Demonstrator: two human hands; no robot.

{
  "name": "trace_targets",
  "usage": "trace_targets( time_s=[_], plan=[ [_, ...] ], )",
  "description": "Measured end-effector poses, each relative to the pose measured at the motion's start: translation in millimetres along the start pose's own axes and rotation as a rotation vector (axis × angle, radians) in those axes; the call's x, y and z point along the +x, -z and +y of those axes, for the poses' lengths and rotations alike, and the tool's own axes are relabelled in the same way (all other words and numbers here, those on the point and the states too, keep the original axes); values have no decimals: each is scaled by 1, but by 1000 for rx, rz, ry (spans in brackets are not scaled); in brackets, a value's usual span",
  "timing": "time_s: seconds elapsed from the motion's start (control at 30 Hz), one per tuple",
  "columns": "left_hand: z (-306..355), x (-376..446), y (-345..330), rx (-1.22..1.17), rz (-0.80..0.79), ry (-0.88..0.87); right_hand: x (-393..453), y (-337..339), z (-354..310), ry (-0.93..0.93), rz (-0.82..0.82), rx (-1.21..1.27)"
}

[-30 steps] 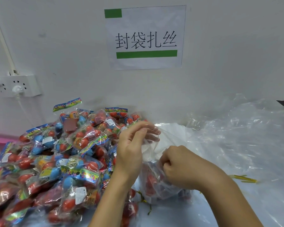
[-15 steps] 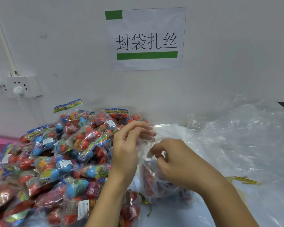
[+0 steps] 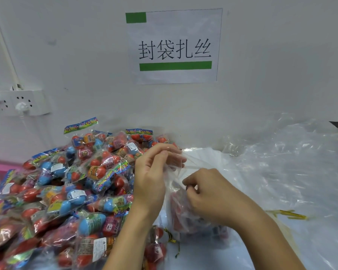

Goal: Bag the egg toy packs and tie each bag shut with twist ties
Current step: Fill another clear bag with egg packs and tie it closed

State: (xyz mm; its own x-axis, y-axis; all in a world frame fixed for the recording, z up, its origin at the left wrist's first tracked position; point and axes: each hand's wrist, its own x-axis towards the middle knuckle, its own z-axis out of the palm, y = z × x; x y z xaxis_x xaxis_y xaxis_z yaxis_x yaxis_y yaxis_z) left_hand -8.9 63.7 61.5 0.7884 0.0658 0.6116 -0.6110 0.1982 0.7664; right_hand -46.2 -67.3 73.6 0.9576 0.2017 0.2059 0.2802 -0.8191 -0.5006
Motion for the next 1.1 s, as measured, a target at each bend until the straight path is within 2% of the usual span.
trace_targets(
  time_s=[0.17,0.4,0.7,0.83,0.93,1.1],
  plan=[
    [2,-2,-1,8,7,-7,-5,13,6,-48,57,-53],
    [3,-5,-6,14,-37,-3,-5,6,-1,-82,-89,-114],
    [3,-4,-5,10,-35,2,-3,9,2,-99,-36,-77],
    [4,-5,-4,47,-55,-4,-8,21,6,-143,83,-84],
    [6,-7,-6,64,-131,15,-12,30,8,-189,148,-113],
    [10,-10,-13,49,-196,18,-20,36,4,-194,51,-146]
  ],
)
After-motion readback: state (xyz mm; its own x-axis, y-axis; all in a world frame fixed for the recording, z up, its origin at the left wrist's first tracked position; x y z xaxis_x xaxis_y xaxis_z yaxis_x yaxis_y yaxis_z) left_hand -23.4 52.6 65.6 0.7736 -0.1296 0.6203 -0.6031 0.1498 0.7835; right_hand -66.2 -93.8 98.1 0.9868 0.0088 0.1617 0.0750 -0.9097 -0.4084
